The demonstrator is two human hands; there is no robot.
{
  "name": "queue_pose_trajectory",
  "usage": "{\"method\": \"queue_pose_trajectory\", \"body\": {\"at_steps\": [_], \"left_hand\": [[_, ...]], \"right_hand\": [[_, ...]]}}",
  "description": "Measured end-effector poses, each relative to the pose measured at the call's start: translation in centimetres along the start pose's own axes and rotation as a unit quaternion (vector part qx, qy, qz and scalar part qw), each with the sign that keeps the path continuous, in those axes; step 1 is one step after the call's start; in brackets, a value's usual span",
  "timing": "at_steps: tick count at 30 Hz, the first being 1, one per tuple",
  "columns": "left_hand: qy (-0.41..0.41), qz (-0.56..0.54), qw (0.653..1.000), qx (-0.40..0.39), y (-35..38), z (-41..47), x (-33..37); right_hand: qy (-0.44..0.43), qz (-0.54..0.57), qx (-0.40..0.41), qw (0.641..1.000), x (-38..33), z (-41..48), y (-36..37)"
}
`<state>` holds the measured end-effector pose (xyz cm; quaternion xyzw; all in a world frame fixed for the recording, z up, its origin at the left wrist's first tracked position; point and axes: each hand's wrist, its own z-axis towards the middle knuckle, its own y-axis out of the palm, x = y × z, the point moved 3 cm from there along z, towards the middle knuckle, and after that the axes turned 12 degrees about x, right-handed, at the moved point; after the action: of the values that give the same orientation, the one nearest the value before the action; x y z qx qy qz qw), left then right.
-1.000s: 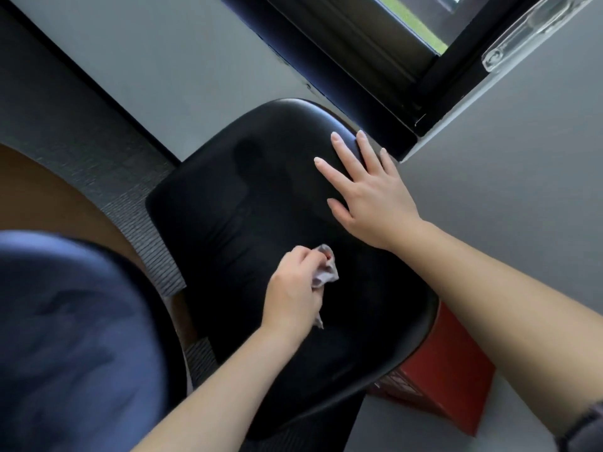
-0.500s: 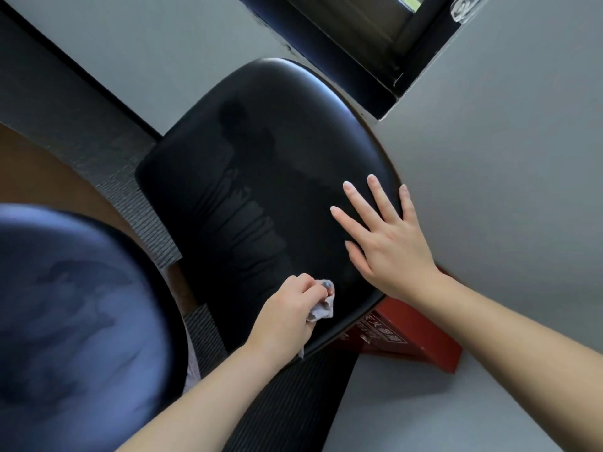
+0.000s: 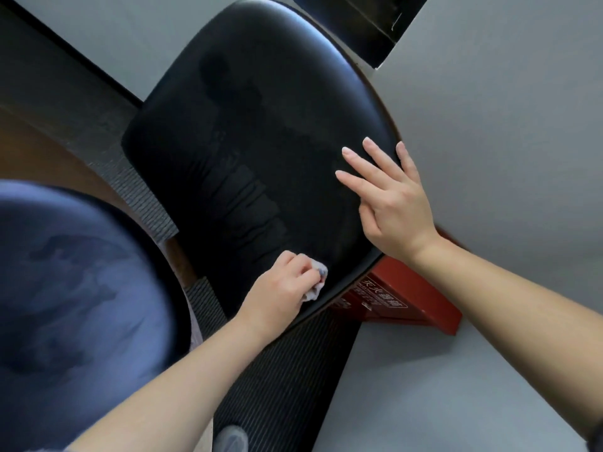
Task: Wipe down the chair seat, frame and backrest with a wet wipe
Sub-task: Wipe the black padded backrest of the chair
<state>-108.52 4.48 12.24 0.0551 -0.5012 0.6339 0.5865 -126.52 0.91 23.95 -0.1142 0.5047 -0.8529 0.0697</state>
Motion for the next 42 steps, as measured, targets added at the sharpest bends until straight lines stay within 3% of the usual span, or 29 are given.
{"method": "queue_pose_trajectory", "body": {"at_steps": [2, 5, 7, 11, 13, 16, 18, 22, 24, 26, 28, 30, 31, 33, 35, 37, 39, 41, 42], "left_hand": [[-0.007, 0.015, 1.0, -0.018, -0.9, -1.7, -0.7], [-0.022, -0.015, 0.998, 0.048, -2.3, 1.5, 0.7], [0.013, -0.017, 0.996, 0.083, -2.3, 4.6, 2.3], [0.093, 0.024, 0.994, 0.055, 0.0, 4.6, 2.8], [0.098, 0.042, 0.994, 0.0, 0.5, 3.1, 1.6], [0.071, 0.066, 0.984, -0.149, 0.3, -0.6, -1.5], [0.066, 0.083, 0.982, -0.156, -0.9, -2.3, -2.7], [0.026, 0.095, 0.995, -0.002, -2.8, -0.4, -1.2], [0.07, 0.094, 0.99, 0.075, -1.8, 1.8, 1.1], [0.058, -0.084, 0.994, 0.044, 0.6, 2.1, 2.3], [-0.071, -0.29, 0.952, -0.066, 2.0, 1.1, 1.6], [-0.131, -0.335, 0.927, -0.11, 2.3, -1.6, 0.1], [-0.143, -0.273, 0.94, -0.143, 2.0, -2.7, -0.7], [-0.072, -0.022, 0.974, -0.211, 1.6, -5.4, -2.6], [-0.015, 0.1, 0.976, -0.193, 0.3, -6.6, -3.6], [0.047, 0.083, 0.987, -0.127, -0.3, -5.7, -1.9], [0.036, 0.06, 0.994, -0.081, 0.0, -3.4, 0.0], [-0.01, 0.013, 0.998, -0.06, 1.1, -1.7, 1.5], [-0.067, -0.109, 0.99, -0.053, 1.7, -1.6, 1.6]], "right_hand": [[-0.003, -0.002, 0.009, 1.0, 0.0, 0.0, 0.0], [-0.006, -0.003, 0.015, 1.0, 0.2, -0.1, 0.1], [-0.008, 0.003, 0.018, 1.0, 0.2, -0.1, 0.2], [-0.009, 0.003, 0.02, 1.0, 0.3, -0.2, 0.2], [-0.009, 0.002, 0.019, 1.0, 0.2, -0.3, 0.3], [-0.009, -0.003, 0.019, 1.0, 0.2, -0.2, 0.3], [-0.011, -0.013, 0.021, 1.0, 0.2, -0.2, 0.3], [-0.015, -0.018, 0.024, 0.999, 0.1, -0.3, 0.3], [-0.016, -0.018, 0.023, 0.999, 0.1, -0.3, 0.4], [-0.018, -0.021, 0.018, 0.999, 0.0, -0.3, 0.4], [-0.016, -0.024, 0.016, 0.999, 0.0, -0.3, 0.3], [-0.011, -0.026, 0.019, 0.999, 0.0, -0.3, 0.3], [-0.009, -0.027, 0.021, 0.999, -0.1, -0.3, 0.3], [-0.008, -0.028, 0.023, 0.999, -0.2, -0.2, 0.2], [-0.011, -0.034, 0.021, 0.999, -0.3, -0.1, 0.2], [-0.016, -0.053, 0.015, 0.998, -0.4, -0.2, 0.2], [-0.018, -0.092, -0.002, 0.996, -0.8, -0.4, 0.2], [-0.021, -0.142, -0.045, 0.989, -1.9, -1.1, 0.3], [-0.03, -0.162, -0.073, 0.984, -2.5, -1.8, 0.4]]}}
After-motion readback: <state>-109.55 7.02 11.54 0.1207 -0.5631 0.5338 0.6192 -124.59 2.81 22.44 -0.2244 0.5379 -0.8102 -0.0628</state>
